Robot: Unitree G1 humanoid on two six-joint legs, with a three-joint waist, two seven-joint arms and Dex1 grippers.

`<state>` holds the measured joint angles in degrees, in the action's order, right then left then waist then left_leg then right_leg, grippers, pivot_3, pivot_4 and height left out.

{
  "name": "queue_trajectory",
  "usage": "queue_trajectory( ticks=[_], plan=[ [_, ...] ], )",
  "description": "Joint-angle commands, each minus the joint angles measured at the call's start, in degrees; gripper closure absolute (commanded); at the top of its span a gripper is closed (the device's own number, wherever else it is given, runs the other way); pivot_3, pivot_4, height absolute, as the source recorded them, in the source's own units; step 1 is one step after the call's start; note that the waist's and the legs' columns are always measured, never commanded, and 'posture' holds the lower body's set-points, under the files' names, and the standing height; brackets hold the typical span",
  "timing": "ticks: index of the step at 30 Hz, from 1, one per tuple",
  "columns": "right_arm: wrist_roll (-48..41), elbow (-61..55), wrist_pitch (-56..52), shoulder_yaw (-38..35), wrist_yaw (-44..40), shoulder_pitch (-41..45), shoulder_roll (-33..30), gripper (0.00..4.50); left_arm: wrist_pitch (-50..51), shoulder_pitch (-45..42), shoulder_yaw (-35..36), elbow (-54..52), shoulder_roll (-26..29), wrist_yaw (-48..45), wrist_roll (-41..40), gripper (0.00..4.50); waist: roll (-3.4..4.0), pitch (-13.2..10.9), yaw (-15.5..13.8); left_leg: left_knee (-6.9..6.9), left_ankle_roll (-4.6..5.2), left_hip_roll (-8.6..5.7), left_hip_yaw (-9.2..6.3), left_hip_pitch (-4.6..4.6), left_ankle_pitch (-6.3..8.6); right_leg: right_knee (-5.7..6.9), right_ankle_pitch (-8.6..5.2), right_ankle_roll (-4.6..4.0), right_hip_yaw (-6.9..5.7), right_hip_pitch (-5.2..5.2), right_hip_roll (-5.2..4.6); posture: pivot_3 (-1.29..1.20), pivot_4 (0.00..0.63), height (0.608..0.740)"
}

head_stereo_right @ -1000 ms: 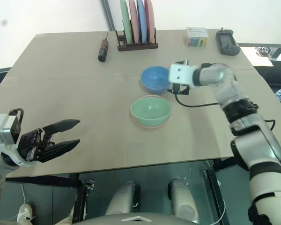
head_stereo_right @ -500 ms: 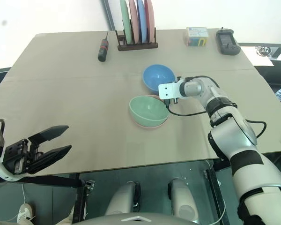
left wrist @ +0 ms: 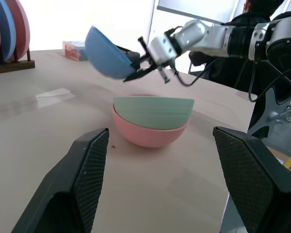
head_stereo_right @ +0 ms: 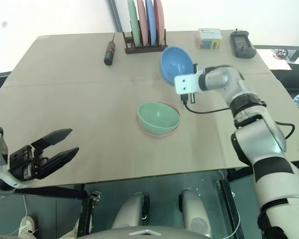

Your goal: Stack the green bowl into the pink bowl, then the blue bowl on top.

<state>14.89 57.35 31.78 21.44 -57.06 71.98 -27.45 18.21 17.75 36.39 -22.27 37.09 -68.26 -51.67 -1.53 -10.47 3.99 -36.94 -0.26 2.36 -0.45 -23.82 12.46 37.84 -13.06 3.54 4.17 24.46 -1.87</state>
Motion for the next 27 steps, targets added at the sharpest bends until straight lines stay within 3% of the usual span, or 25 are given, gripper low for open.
queue_trajectory(
  ticks=[1,4,7,10,15,19,24,27],
  plan=[
    [-15.55,-29.02,-17.72,-4.91,-15.15,-7.58,-5.36,4.36,-1.01,-1.54,-0.97,1.54,1.08,-1.02,0.74,0.84,-0.01,0.01,-0.16,0.01,0.0,0.0,-0.01,0.01,0.0,-0.01,0.01,0.02,0.0,-0.01,0.0,0.0,0.15,0.74],
    [-22.73,-51.26,-34.61,-6.19,-19.14,-15.84,-10.64,4.36,-1.13,-3.44,-2.15,3.18,1.48,-1.59,1.27,0.84,0.03,-0.01,-0.88,0.02,0.0,0.0,-0.16,-0.01,0.01,0.0,0.01,0.03,-0.13,-0.05,-0.01,0.0,0.15,0.74],
    [-25.92,-62.85,-46.15,-6.46,-18.85,-20.81,-13.09,4.36,-1.38,-5.15,-3.46,4.67,1.9,-2.21,1.81,0.84,0.09,-0.05,-1.39,-0.01,0.01,0.0,-0.09,0.0,0.01,0.0,-0.11,-0.16,-0.11,-0.03,-0.02,0.0,0.15,0.74],
    [-26.34,-68.71,-52.13,-5.14,-16.75,-24.83,-12.93,3.61,-1.28,-7.31,-4.87,5.83,2.27,-2.68,2.37,0.84,0.04,-0.01,-1.55,-0.1,0.01,0.02,-0.07,0.06,0.01,0.03,-0.14,-0.17,-0.1,-0.05,0.0,0.0,0.15,0.74],
    [-24.31,-70.4,-54.38,-4.49,-14.45,-27.35,-13.15,1.57,-1.08,-9.35,-6.1,5.57,2.59,-0.91,4.0,0.84,0.04,-0.02,-1.55,-0.29,0.0,0.03,0.02,-0.01,0.01,0.0,-0.13,-0.16,-0.07,-0.08,-0.01,0.0,0.15,0.74],
    [-26.46,-72.69,-58.56,-9.45,-9.5,-28.83,-12.67,0.03,0.94,-8.88,-7.28,3.66,3.85,-0.44,4.44,0.84,0.03,-0.02,-1.61,-0.25,0.0,0.02,-0.02,-0.03,0.01,0.01,-0.13,-0.17,-0.07,-0.05,0.0,0.0,0.15,0.74],
    [-35.81,-78.58,-70.19,-22.9,-4.71,-36.42,-14.84,0.03,2.68,-8.4,-8.73,4.05,5.66,-0.79,4.68,0.84,-0.02,-0.01,-1.96,-0.24,0.0,0.0,-0.03,-0.08,0.01,-0.03,-0.13,-0.17,-0.07,-0.06,-0.03,0.0,0.15,0.74],
    [-37.02,-81.15,-67.82,-30.86,-6.34,-46.06,-19.45,0.03,4.04,-8.46,-8.15,5.62,6.47,0.89,5.29,0.84,-0.06,0.01,-2.59,-0.24,0.0,-0.01,-0.07,-0.09,0.01,-0.1,-0.14,-0.16,-0.1,-0.11,-0.03,0.0,0.15,0.74]
  ],
)
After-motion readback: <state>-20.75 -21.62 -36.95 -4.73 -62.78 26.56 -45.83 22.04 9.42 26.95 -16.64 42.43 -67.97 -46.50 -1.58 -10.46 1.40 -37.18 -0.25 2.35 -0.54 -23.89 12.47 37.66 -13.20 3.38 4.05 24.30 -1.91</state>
